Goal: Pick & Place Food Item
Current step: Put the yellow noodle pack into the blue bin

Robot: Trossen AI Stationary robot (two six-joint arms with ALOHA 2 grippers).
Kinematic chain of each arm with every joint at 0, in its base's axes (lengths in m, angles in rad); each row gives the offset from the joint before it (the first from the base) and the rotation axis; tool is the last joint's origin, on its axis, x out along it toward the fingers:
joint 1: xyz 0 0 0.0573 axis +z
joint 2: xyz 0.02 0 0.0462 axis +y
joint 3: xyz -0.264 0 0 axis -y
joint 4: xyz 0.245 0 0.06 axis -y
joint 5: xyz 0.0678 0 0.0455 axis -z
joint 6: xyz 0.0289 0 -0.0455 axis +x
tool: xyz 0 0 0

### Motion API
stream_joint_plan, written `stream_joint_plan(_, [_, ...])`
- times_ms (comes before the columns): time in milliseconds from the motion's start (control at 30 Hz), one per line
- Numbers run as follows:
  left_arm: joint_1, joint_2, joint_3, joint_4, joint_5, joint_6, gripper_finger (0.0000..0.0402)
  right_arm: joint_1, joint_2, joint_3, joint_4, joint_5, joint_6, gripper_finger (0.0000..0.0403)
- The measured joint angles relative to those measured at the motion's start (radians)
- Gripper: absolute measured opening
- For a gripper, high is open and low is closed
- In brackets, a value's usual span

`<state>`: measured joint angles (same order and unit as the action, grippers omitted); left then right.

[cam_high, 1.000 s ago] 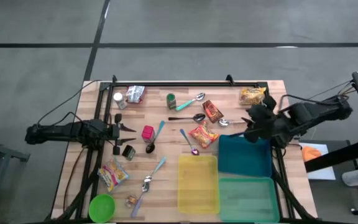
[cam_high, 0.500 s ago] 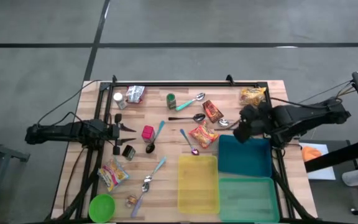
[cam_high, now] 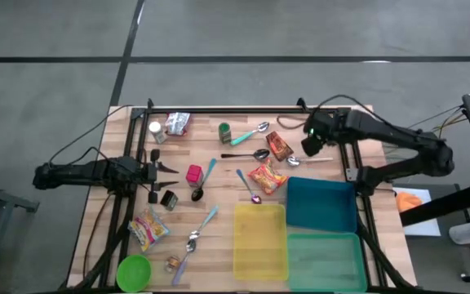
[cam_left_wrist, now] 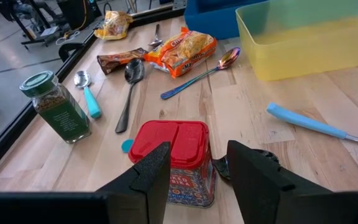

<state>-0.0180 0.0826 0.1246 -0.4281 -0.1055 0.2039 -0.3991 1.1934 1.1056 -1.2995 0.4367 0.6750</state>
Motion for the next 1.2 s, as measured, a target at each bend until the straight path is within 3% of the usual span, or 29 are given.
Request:
stream_joint_plan(267, [0.0,0.0,0.0,0.0,0.0,0.0,0.0158,-0.311,0.007,-0.037,0.009,0.057,-0.165,0.0301])
stream_joint_plan(400, [0.0,0.0,0.0,0.0,0.0,0.0,0.0158,-0.404,0.034,-0.043,0.042,0.06,-0.255,0.0301])
stream_joint_plan(767, [0.0,0.004,0.0,-0.001,0.0,0.0,0.0158,-0.392,0.107,-0.024,0.077,0.06,-0.169,0.0301])
stream_joint_plan(1200, [0.0,0.004,0.0,0.0,0.0,0.0,0.0158,-0.377,0.419,-0.015,0.17,0.06,-0.159,0.0301])
